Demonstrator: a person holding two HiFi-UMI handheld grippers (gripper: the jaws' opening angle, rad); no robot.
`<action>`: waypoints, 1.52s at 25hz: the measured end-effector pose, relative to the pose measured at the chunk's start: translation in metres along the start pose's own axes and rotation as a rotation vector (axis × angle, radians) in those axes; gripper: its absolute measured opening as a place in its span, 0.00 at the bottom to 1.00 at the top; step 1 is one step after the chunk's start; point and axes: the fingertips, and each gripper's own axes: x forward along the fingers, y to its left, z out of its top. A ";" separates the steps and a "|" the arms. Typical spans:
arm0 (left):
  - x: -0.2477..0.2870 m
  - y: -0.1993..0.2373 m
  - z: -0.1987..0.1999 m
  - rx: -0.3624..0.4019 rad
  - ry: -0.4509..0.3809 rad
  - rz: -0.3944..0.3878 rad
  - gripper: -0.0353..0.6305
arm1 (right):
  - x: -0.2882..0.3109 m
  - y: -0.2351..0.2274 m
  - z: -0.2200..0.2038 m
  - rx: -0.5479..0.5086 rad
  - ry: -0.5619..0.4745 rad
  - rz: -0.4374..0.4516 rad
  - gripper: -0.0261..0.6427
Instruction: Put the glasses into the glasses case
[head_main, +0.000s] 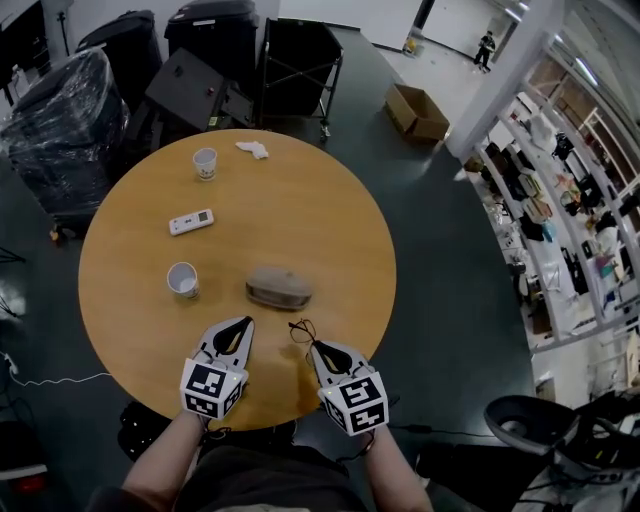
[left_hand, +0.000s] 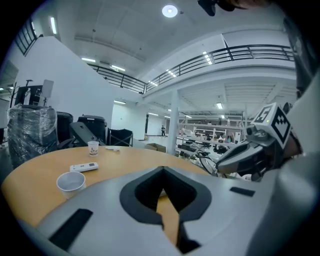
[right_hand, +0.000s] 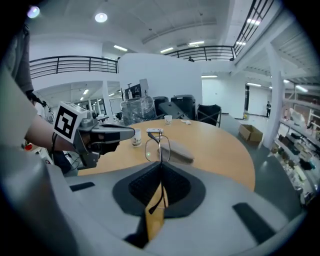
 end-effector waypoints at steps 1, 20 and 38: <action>0.006 0.004 -0.004 -0.004 0.012 -0.007 0.06 | 0.006 0.000 -0.002 -0.002 0.017 0.001 0.03; 0.088 0.045 -0.062 0.060 0.188 -0.066 0.06 | 0.089 -0.015 -0.024 -0.142 0.323 0.003 0.03; 0.111 0.054 -0.087 0.102 0.241 -0.050 0.06 | 0.114 -0.036 -0.027 -0.268 0.516 -0.055 0.03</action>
